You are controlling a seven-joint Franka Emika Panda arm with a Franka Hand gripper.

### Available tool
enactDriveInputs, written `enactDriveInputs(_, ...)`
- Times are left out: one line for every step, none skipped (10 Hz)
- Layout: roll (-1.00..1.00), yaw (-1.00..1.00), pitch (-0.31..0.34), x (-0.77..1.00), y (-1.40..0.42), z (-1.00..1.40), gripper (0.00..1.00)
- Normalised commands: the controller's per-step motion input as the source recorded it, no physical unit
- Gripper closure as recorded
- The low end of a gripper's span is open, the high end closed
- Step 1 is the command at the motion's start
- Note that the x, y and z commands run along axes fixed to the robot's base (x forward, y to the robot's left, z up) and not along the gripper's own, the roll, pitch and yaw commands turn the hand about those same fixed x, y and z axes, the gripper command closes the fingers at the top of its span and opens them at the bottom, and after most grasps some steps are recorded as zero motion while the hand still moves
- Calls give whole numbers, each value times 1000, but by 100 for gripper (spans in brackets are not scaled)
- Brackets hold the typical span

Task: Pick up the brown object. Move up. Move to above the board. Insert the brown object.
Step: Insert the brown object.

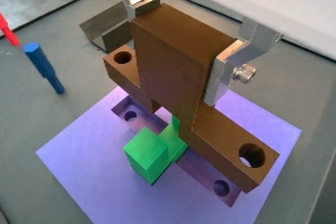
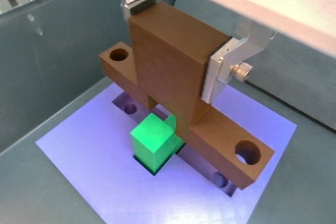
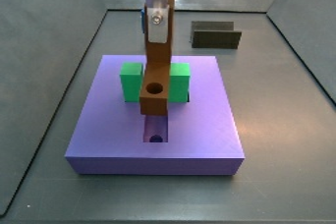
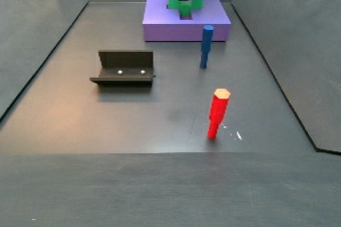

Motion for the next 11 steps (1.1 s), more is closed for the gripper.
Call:
enactDriveInputs(0, 131, -40, 0, 0, -237, 100)
enactDriveInputs(0, 134, -54, 0, 0, -254, 100)
enactDriveInputs(0, 117, -67, 51, 0, -294, 100)
enactDriveInputs(0, 77, -77, 111, 0, -340, 100)
enactDriveInputs(3, 66, -70, 100, 0, -334, 100)
enactDriveInputs(0, 71, -83, 86, 0, -326, 100)
enactDriveInputs(0, 71, -81, 97, 0, -314, 100)
enactDriveInputs(4, 69, -76, 89, 0, -306, 100)
enactDriveInputs(13, 57, -71, 3, 0, -271, 100)
enactDriveInputs(0, 0, -109, -131, 0, -111, 100)
enactDriveInputs(0, 0, -147, -246, 0, -40, 100)
